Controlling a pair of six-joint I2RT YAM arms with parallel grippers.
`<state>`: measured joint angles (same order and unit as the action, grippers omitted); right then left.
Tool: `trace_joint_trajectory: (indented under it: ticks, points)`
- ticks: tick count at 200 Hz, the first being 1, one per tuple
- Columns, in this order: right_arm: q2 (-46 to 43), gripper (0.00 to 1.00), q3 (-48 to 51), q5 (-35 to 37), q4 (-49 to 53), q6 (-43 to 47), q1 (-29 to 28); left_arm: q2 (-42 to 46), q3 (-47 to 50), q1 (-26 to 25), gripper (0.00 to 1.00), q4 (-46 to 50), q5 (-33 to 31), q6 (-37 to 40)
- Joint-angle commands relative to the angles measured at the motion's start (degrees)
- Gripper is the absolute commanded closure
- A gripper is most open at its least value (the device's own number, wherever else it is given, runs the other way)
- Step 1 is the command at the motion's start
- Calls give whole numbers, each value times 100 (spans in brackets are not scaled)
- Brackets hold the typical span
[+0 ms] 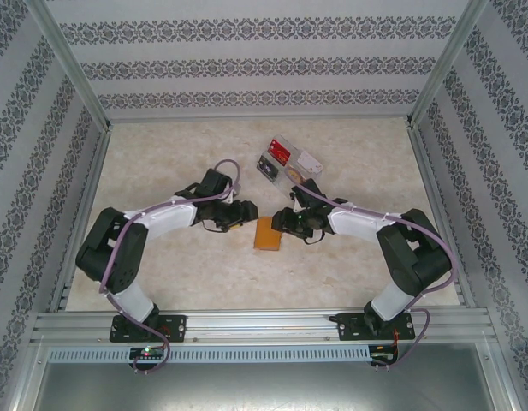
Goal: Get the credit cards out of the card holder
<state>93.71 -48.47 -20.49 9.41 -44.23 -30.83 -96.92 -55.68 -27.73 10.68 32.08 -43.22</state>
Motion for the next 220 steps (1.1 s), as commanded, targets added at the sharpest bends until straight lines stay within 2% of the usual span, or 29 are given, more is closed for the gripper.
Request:
trace_joint_trajectory:
  ticks: [1, 56, 81, 129, 149, 220]
  points:
    - [125, 49, -57, -318, -132, 88, 163, -244, -349, -216, 45, -239, 216, -293]
    - [295, 53, -33, -442, -202, 145, 283, -746, -593, -354, 65, 100, 32, -365]
    - [375, 55, 22, -783, -526, -32, 332, -902, -619, -370, 68, 209, 36, -374]
    - [505, 56, 46, -842, -671, -92, 332, -1072, -600, -365, 74, 374, -78, -334]
    - [601, 62, 47, -1079, -879, -128, 315, -1139, -535, -366, 76, 365, -105, -310]
    - [657, 61, 98, -1616, -1591, -327, 308, -1258, -499, -365, 80, 309, -181, -320]
